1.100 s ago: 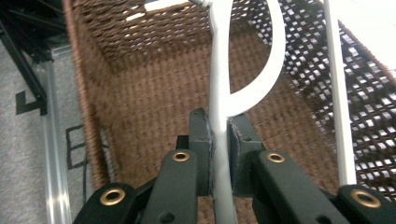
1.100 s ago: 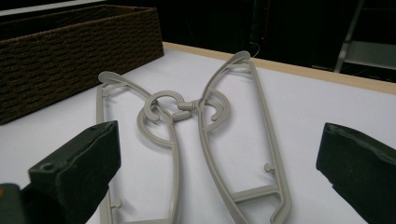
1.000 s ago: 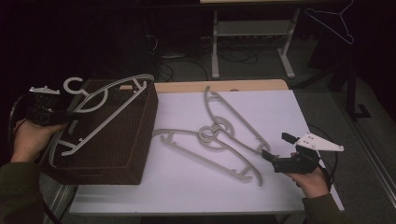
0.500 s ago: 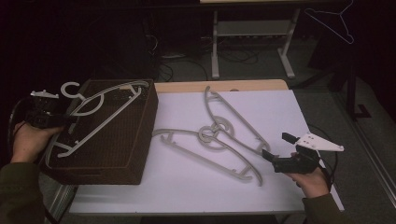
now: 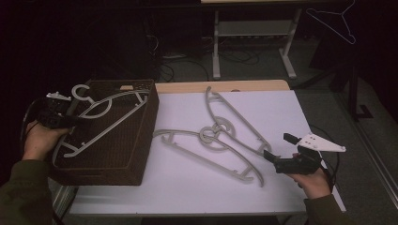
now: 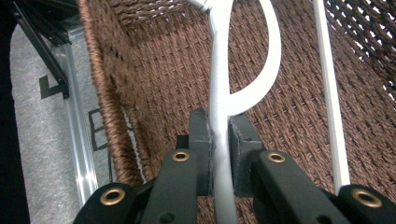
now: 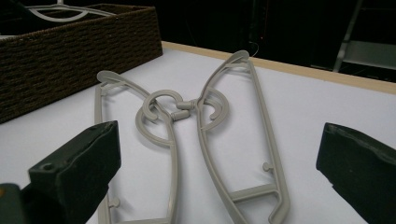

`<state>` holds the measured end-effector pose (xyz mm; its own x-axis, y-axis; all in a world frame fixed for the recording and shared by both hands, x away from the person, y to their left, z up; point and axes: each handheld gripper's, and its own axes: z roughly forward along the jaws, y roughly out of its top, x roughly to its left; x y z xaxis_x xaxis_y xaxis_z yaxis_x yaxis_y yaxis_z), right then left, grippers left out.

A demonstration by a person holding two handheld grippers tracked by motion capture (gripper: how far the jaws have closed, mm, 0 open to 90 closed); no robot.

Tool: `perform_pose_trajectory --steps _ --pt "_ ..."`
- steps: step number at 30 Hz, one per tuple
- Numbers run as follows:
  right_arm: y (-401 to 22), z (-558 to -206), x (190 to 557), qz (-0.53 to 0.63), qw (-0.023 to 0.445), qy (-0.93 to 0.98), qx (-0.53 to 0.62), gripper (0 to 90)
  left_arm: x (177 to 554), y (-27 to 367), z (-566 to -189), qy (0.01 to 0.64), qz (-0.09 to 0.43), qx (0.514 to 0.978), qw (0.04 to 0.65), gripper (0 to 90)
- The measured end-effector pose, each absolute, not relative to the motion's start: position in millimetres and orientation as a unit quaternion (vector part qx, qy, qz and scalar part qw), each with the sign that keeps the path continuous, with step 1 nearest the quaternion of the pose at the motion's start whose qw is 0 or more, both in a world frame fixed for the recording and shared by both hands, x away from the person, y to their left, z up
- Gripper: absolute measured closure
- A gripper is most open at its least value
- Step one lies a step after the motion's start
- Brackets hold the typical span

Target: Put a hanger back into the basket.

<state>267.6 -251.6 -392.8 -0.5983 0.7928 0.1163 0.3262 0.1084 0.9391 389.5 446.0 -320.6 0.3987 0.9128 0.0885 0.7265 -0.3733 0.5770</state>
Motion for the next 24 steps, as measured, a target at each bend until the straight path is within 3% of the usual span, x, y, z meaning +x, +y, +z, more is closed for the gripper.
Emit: perform_pose_trajectory --steps 2,5,8,24 --pt "-251.5 -392.7 267.5 0.540 0.216 0.712 0.393 0.0 389.7 446.0 -323.1 0.510 0.205 0.802 0.234 79.0" --pt "-252.0 -392.6 267.4 0.541 0.216 0.712 0.393 0.0 388.9 448.4 -323.8 0.519 0.207 0.793 0.242 62.7" --pt "-252.2 -392.4 267.7 0.541 0.218 0.712 0.391 0.0 388.1 449.3 -323.3 0.525 0.206 0.789 0.244 52.1" --pt "-250.0 -388.8 266.4 0.544 0.218 0.712 0.387 0.0 376.4 419.4 -299.0 0.504 0.183 0.766 0.356 28.3"
